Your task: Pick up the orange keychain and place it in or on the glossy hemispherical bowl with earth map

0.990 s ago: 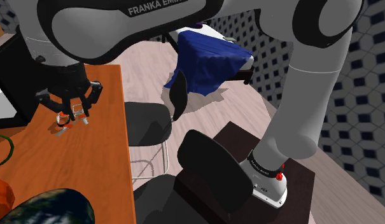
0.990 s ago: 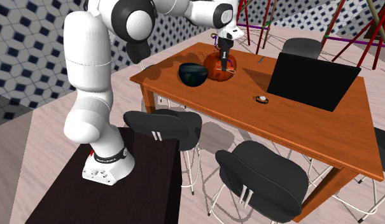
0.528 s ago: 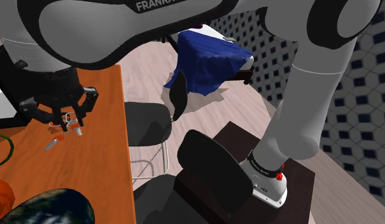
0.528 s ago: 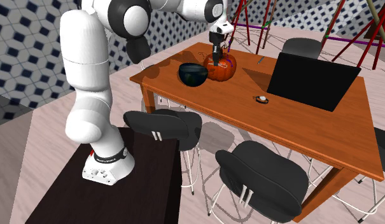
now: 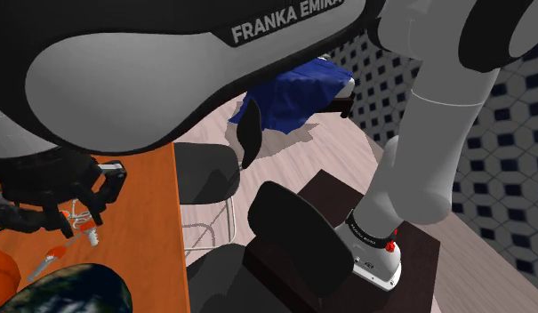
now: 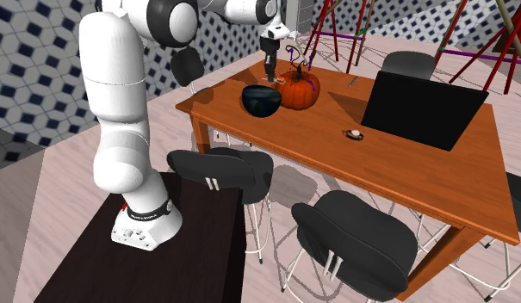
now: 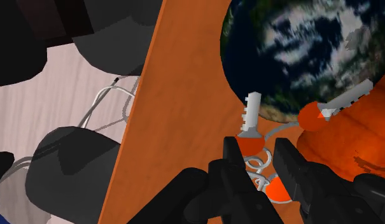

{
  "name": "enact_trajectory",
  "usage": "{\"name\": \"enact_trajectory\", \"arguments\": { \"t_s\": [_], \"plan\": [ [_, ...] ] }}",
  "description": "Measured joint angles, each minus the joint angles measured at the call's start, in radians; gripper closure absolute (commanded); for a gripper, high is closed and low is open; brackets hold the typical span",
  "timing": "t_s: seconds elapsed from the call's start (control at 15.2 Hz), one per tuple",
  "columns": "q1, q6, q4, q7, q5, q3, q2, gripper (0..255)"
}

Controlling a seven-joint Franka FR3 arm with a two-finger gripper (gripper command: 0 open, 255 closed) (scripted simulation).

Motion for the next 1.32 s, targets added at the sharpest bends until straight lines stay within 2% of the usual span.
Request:
{"name": "enact_trajectory", "arguments": {
  "t_s": [0.4, 0.53, 1.32],
  "plan": [
    [0.104, -0.022, 0.032, 0.146, -0.037, 0.037, 0.033, 255],
    [0.148, -0.044, 0.073, 0.195, -0.061, 0.045, 0.065, 255],
    [0.164, 0.086, -0.036, 0.247, -0.1, 0.034, 0.1, 255]
  ]
}}
